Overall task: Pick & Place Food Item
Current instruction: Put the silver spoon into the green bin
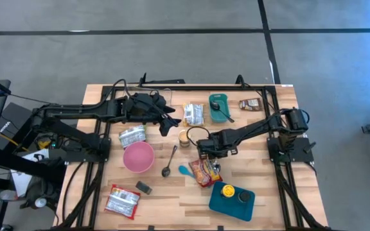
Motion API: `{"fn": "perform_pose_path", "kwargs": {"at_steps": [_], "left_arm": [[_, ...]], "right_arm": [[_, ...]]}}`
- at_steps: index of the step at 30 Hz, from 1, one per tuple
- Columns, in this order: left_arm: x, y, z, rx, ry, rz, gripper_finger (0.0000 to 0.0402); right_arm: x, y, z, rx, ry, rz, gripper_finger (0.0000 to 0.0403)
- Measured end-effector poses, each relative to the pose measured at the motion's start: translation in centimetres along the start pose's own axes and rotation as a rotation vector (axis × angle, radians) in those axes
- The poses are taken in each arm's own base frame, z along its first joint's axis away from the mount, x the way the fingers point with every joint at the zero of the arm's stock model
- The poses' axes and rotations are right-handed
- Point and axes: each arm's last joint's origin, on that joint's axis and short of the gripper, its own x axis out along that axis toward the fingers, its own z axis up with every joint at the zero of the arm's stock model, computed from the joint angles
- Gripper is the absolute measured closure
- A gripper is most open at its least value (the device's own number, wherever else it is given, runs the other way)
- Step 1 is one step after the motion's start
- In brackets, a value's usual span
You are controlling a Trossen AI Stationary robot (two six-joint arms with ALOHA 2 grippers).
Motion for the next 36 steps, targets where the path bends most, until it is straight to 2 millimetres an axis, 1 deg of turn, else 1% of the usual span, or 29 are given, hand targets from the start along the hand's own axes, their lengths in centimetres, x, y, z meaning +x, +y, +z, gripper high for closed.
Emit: {"fn": "perform_pose_path", "kwargs": {"at_steps": [4, 6, 18, 24, 27, 32, 36], "left_arm": [[0.0, 0.0, 0.0, 0.0, 0.0, -0.001, 0.0101], [0.0, 0.0, 0.0, 0.0, 0.0, -0.001, 0.0101], [0.0, 0.0, 0.0, 0.0, 0.001, -0.003, 0.0101], [0.0, 0.0, 0.0, 0.0, 0.0, -0.002, 0.0101], [0.0, 0.0, 0.0, 0.0, 0.0, -0.002, 0.0101], [0.0, 0.0, 0.0, 0.0, -0.001, 0.0, 0.0101], [0.0, 0.0, 0.0, 0.0, -0.001, 0.0, 0.0101]], "right_arm": [[0.0, 0.0, 0.0, 0.002, 0.0, 0.0, 0.0297], [0.0, 0.0, 0.1, 0.003, 0.0, 0.0, 0.0304], [0.0, 0.0, 0.1, -0.012, -0.002, 0.002, 0.0394], [0.0, 0.0, 0.2, -0.018, -0.019, -0.001, 0.0388], [-0.5, -0.1, 0.2, -0.025, -0.042, 0.003, 0.0394], [-1.8, -0.6, 0.2, -0.033, -0.063, 0.0, 0.0397], [-3.4, -1.3, 0.1, -0.041, -0.104, 0.004, 0.0396]]}}
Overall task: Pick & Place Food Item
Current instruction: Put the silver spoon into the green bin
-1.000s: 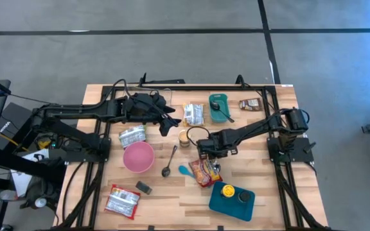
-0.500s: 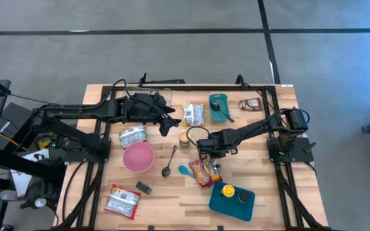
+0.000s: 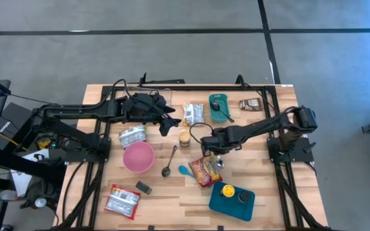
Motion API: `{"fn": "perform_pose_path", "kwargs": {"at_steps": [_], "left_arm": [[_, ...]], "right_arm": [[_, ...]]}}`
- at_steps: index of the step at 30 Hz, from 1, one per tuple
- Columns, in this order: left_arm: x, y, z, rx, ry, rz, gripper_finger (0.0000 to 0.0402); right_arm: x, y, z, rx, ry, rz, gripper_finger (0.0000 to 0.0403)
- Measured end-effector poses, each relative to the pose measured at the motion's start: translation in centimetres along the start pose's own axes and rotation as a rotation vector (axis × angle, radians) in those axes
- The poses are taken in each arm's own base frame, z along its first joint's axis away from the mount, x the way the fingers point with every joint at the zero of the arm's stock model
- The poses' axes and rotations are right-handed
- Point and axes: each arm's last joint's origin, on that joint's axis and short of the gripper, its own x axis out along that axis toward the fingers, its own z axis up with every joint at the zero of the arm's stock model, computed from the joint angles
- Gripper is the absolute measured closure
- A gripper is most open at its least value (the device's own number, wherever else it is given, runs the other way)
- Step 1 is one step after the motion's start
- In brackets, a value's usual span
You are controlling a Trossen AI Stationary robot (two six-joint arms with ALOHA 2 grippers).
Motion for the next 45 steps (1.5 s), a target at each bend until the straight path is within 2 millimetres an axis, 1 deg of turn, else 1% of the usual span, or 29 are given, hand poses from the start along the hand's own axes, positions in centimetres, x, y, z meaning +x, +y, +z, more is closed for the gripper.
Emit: {"fn": "perform_pose_path", "kwargs": {"at_steps": [10, 15, 20, 25, 31, 34, 45], "left_arm": [[0.0, 0.0, 0.0, 0.0, 0.0, -0.001, 0.0101], [0.0, 0.0, 0.0, 0.0, 0.0, -0.001, 0.0101], [0.0, 0.0, 0.0, 0.0, 0.001, -0.002, 0.0101], [0.0, 0.0, 0.0, 0.0, 0.001, -0.004, 0.0101], [0.0, 0.0, 0.0, 0.0, 0.0, -0.004, 0.0101], [0.0, 0.0, 0.0, 0.0, 0.0, -0.004, 0.0101], [0.0, 0.0, 0.1, -0.001, -0.006, -0.003, 0.0101]], "right_arm": [[-4.4, -1.4, 0.6, -0.001, -0.08, 0.103, 0.04], [-6.4, -2.3, 1.0, -0.037, -0.139, 0.145, 0.04], [-8.4, -3.6, 1.8, -0.03, -0.205, 0.181, 0.0399], [-10.0, -5.0, 3.3, -0.04, -0.26, 0.2, 0.0399], [-11.0, -6.7, 6.0, -0.066, -0.31, 0.188, 0.0399], [-11.1, -7.5, 7.4, -0.083, -0.325, 0.171, 0.0399], [-10.2, -10.5, 12.9, -0.16, -0.261, 0.134, 0.0399]]}}
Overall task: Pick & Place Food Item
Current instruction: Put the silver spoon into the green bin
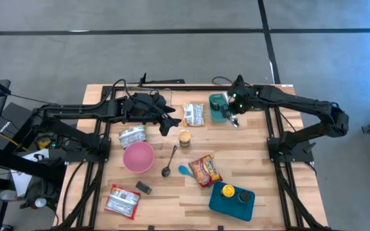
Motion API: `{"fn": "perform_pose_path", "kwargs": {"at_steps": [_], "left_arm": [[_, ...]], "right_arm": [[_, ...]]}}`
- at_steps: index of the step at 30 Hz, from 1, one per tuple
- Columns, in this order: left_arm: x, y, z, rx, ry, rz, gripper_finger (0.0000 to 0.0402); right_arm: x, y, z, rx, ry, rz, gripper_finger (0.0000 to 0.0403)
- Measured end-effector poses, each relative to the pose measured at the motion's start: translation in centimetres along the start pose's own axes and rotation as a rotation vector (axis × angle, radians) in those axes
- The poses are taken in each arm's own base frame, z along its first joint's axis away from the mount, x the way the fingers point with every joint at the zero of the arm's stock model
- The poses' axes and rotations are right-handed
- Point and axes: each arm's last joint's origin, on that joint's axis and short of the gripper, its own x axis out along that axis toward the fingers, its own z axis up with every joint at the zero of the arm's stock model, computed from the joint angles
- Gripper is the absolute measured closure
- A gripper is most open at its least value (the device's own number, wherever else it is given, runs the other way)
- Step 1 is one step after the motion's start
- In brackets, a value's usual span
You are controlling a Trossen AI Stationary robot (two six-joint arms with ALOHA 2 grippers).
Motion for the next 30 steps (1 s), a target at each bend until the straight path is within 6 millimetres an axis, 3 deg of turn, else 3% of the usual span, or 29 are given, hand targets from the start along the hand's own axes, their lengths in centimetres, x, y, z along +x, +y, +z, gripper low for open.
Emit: {"fn": "perform_pose_path", "kwargs": {"at_steps": [7, 16, 30], "left_arm": [[0.0, 0.0, 0.1, -0.002, -0.006, -0.003, 0.0101], [0.0, -0.3, 0.6, -0.013, -0.063, -0.029, 0.0101], [0.0, -0.3, 0.8, -0.015, -0.077, -0.036, 0.0101]], "right_arm": [[0.4, -2.3, 2.4, 0.008, -0.023, 0.044, 0.0399], [0.6, -3.4, 4.4, 0.007, -0.083, 0.155, 0.0399], [5.0, -1.6, 8.3, -0.144, 0.14, 0.09, 0.0399]]}}
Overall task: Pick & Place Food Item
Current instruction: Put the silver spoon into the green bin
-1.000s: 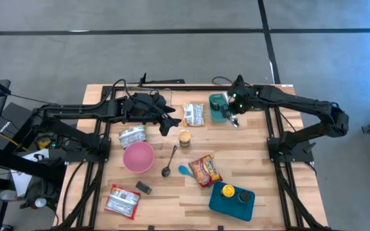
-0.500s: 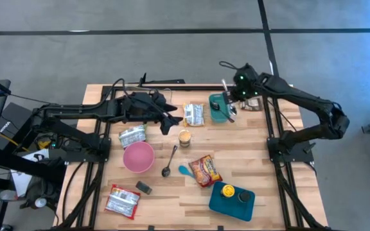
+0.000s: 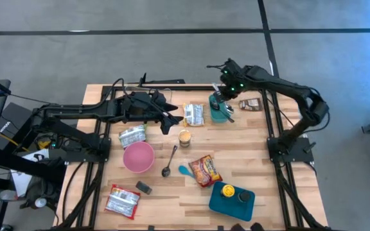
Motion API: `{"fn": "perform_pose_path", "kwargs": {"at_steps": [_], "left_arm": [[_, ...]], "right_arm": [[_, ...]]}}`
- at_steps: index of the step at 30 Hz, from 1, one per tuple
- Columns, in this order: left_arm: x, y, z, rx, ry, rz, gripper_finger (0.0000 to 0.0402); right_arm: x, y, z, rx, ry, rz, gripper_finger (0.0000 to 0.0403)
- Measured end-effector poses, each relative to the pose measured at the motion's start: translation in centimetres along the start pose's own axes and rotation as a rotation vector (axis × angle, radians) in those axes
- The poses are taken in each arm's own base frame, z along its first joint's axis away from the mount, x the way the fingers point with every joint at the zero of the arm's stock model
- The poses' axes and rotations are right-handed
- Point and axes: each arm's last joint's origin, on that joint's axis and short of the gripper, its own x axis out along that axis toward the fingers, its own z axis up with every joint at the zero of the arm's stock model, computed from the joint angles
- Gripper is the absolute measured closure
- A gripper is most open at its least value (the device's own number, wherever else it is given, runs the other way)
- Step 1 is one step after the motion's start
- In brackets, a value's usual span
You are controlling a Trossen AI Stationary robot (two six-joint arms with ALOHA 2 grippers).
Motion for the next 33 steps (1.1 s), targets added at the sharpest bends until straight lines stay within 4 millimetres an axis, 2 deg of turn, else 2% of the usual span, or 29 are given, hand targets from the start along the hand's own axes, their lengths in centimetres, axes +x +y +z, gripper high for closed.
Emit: {"fn": "perform_pose_path", "kwargs": {"at_steps": [4, 9, 23, 27, 33], "left_arm": [[0.0, 0.0, 0.0, 0.0, -0.001, 0.003, 0.0101], [0.0, 0.0, 0.0, -0.001, -0.002, 0.004, 0.0101], [0.0, 0.0, 0.0, -0.002, -0.005, 0.011, 0.0101], [0.0, 0.0, 0.0, -0.002, -0.005, 0.011, 0.0101], [0.0, 0.0, 0.0, -0.003, -0.005, 0.011, 0.0101]], "right_arm": [[1.5, 0.4, 0.9, -0.018, 0.08, -0.026, 0.0399], [3.7, 0.1, 0.9, -0.027, 0.214, -0.069, 0.0399], [8.0, -0.1, 0.8, -0.021, 0.35, -0.085, 0.0391], [8.7, -0.2, 0.7, -0.022, 0.367, -0.089, 0.0391], [8.6, -0.2, 0.8, -0.022, 0.357, -0.086, 0.0391]]}}
